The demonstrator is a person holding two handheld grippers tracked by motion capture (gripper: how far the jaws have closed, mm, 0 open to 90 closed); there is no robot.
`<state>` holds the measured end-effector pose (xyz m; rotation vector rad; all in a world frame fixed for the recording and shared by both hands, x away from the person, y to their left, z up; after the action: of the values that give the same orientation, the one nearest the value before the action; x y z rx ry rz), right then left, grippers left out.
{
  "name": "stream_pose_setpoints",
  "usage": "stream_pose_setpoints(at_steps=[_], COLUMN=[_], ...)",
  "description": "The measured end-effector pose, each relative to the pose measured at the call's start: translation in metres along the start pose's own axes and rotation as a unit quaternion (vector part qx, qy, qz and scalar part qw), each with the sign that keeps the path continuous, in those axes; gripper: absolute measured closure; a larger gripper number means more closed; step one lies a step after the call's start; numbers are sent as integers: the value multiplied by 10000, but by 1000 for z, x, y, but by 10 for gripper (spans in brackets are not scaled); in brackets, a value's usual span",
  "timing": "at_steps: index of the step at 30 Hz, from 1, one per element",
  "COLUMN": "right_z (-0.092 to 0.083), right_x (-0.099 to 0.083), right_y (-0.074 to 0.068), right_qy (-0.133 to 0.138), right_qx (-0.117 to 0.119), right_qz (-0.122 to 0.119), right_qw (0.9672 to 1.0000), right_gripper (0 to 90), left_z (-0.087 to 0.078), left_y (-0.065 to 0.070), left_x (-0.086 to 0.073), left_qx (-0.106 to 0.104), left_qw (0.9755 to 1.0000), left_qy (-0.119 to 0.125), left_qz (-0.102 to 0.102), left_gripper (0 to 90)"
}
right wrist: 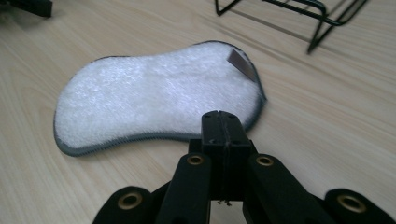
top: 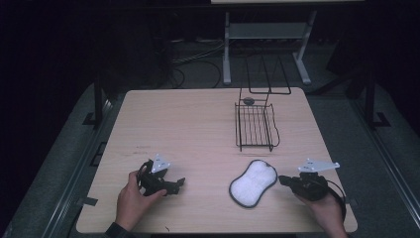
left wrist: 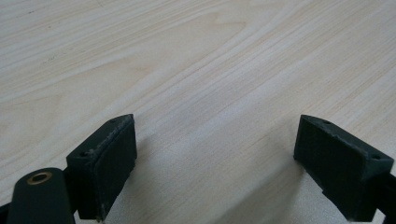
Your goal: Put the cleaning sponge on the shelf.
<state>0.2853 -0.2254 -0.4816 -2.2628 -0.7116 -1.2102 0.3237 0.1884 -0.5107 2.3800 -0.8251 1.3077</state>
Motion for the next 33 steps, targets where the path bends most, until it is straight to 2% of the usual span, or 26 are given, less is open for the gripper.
stream_pose_setpoints(at_steps=[7, 17, 23, 33], right_z=[20, 43, 44, 32], right_x=[11, 18, 12, 5], right_y=[-6, -1, -4, -10], right_qy=[-4, -196, -268, -325], right_qx=[141, 59, 19, 21], right_qz=[-204, -379, -423, -378], right_qw=[9997, 9991, 9987, 9988], right_gripper=[898, 898, 898, 898], left_z=[0, 0, 0, 0], left_y=[0, 0, 0, 0], left_x=[0, 0, 0, 0], left_qx=[0, 0, 1, 0], left_qw=[10000, 10000, 10000, 10000], left_qy=[0, 1, 2, -1], left_qz=[-2, -3, -2, 0], left_gripper=[124, 124, 124, 123])
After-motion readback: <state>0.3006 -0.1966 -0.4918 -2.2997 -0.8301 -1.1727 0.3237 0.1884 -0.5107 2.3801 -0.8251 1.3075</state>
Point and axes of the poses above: each handheld gripper's, and its own axes: z roughly forward along the jaws, x roughly out of its top, y roughly to its right, the point moved 5 cm from there along z, roughly forward along the jaws, and after that the axes turned 11 degrees about y, right-handed, at the moved point
